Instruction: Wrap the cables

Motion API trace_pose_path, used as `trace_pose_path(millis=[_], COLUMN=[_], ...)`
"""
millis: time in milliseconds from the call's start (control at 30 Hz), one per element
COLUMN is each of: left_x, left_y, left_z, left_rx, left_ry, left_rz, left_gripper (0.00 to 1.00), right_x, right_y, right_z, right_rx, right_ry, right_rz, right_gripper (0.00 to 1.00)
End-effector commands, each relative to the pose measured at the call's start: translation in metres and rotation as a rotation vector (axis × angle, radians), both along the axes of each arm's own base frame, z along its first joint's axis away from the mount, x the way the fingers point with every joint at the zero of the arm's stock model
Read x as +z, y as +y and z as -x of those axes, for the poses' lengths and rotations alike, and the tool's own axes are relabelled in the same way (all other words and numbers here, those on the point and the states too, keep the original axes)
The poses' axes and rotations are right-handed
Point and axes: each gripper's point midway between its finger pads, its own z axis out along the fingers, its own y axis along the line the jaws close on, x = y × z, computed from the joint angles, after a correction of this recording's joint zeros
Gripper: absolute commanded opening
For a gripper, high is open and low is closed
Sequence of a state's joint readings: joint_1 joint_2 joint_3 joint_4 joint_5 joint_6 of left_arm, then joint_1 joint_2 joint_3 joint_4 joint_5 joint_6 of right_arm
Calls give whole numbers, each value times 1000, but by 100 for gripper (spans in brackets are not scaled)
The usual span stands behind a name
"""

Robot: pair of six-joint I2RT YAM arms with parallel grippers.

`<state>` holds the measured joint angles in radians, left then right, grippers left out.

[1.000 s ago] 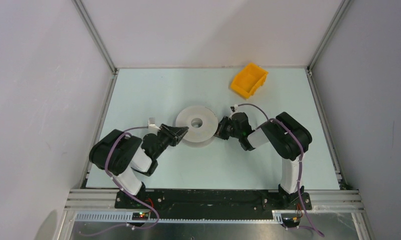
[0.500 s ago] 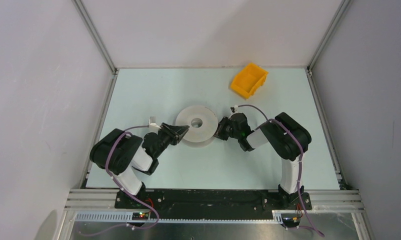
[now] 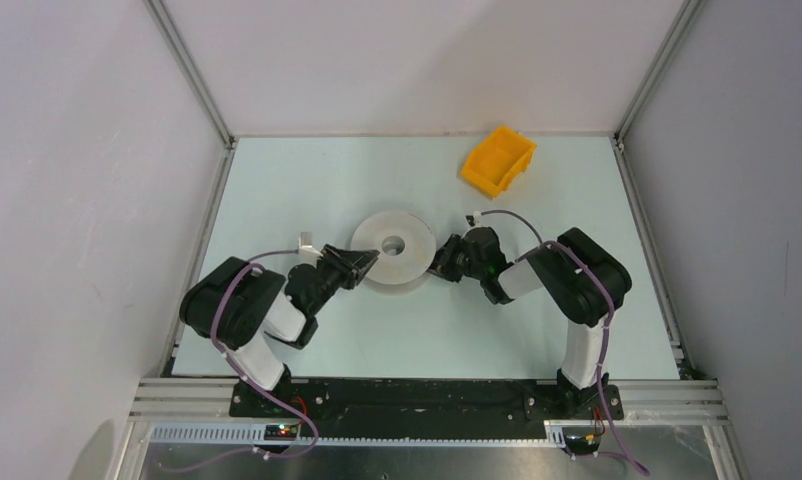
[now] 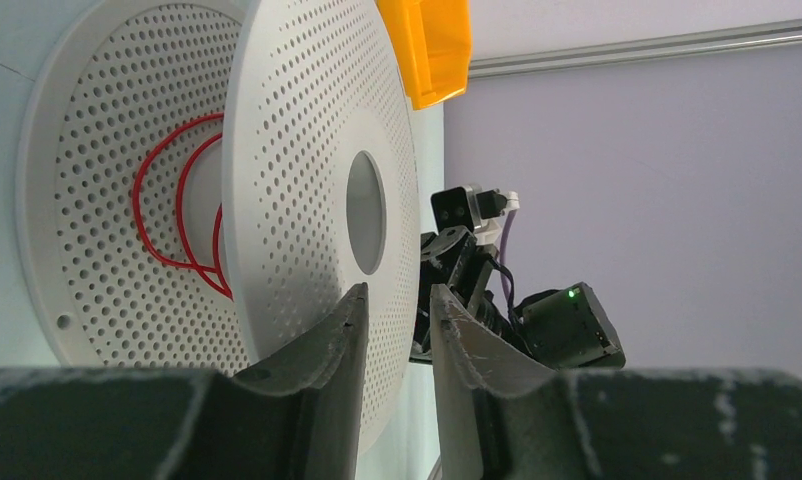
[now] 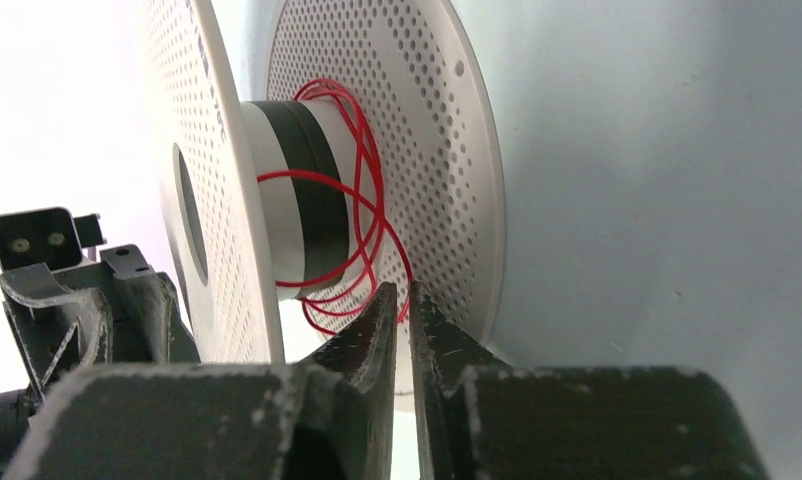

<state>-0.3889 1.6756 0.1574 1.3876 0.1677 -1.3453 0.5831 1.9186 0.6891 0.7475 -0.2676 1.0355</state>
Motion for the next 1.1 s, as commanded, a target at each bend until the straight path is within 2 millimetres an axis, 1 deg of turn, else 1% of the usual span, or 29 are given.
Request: trace_pose_path(millis=[0,133,300,500,567,600,667,700,800,833,867,900,933,967,1000,1033,1067], left_x=[13,17,23,33,37,40,42,43,49,52,57,66,72,89,93,127,134], left_y=[-1,2,2,4,6,7,10,12,20,22,25,26,28,29,32,36,42], left_z=[-4,-4,-5,-4,-4,-3,-3,-4,-4,-5,-2,-5,-1,-4,3,6,8], left_rx=[8,21,26,35,42,43,55,67,97,105,108,108,102,101,96,108,122], left_ry=[-54,-71,-87,-122,-136,-144,-151,-152,-166,-184,-187,-228,-233,-295,-287,-392,-378], left_rz=[-4,-8,-2,-7,-16,-29,-54,-65,-128,-157,-179,-225,-261,-322,-374,-422,-476], left_gripper=[33,33,34,35,35,35,36,36,36,37,37,38,39,40,40,41,42], right_x=[14,21,32,44,47,45,57,57,76,81,94,100,113,113,133,132,153], right_y=[-13,-22,-29,-43,-50,-57,-69,-74,-91,-94,-97,-98,-102,-106,-109,-113,-119], right_z=[-2,0,2,8,12,13,15,16,22,23,28,31,38,45,49,57,60], right_rx=[-11,-13,-7,-6,-2,-11,-14,-20,-6,2,25,46,66,83,88,100,84], right_ry=[-61,-79,-118,-148,-165,-160,-216,-222,-298,-317,-372,-397,-446,-445,-521,-518,-596], right_rz=[33,38,56,78,94,116,162,183,252,261,282,289,312,337,348,379,396], right_gripper=[15,16,17,16,16,16,16,16,17,18,19,20,22,25,31,35,41])
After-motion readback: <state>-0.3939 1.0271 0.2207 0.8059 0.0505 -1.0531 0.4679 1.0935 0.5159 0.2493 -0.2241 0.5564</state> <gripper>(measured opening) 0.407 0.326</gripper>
